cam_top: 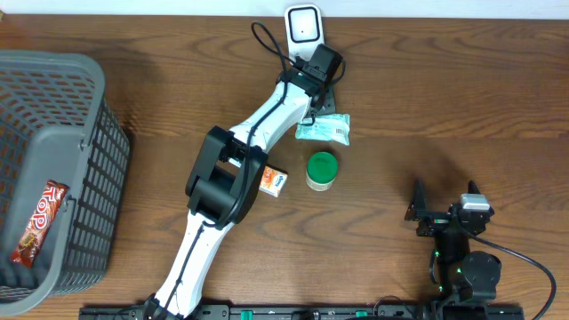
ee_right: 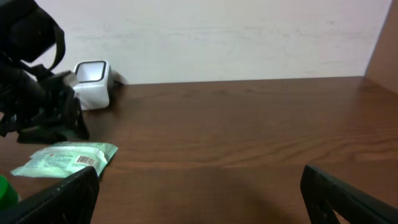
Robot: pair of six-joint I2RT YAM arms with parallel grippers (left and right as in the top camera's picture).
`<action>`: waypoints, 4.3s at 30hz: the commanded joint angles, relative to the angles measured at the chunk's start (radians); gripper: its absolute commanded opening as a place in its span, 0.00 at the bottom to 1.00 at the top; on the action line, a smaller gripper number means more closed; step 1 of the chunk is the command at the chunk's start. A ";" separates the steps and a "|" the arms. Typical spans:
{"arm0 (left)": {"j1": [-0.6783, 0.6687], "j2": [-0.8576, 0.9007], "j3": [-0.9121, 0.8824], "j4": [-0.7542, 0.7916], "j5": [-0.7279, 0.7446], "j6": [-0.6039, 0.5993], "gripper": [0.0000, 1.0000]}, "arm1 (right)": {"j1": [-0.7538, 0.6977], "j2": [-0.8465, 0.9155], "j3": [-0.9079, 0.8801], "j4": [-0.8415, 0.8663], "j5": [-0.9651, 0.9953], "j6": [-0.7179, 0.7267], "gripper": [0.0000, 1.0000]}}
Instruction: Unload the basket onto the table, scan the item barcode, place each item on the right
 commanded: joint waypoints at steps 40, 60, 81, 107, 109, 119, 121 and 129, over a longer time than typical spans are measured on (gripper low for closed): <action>-0.118 -0.414 0.108 -0.385 -0.384 0.293 0.92 | -0.006 -0.005 -0.001 -0.005 -0.008 0.013 0.99; 0.818 -0.851 0.088 -1.043 -0.457 -0.090 0.93 | -0.006 -0.005 -0.001 -0.005 -0.008 0.013 0.99; 1.141 -0.848 -0.492 -0.719 -0.352 0.291 0.98 | -0.006 -0.005 -0.001 -0.005 -0.008 0.013 0.99; 1.291 -0.588 -0.660 -0.434 -0.094 0.644 0.98 | -0.006 -0.005 -0.001 -0.005 -0.008 0.013 0.99; 1.291 -0.585 -0.660 -0.421 -0.098 0.661 0.98 | -0.006 -0.005 -0.001 -0.005 -0.008 0.013 0.99; 1.291 -0.585 -0.644 -0.282 -0.263 0.751 0.98 | -0.006 -0.005 -0.001 -0.005 -0.008 0.013 0.99; 1.291 -0.584 -0.644 -0.256 -0.263 0.766 0.98 | -0.006 -0.005 -0.001 -0.005 -0.008 0.013 0.99; 1.291 -0.579 -0.649 -0.139 -0.263 0.791 0.98 | -0.006 -0.005 -0.001 -0.005 -0.008 0.013 0.99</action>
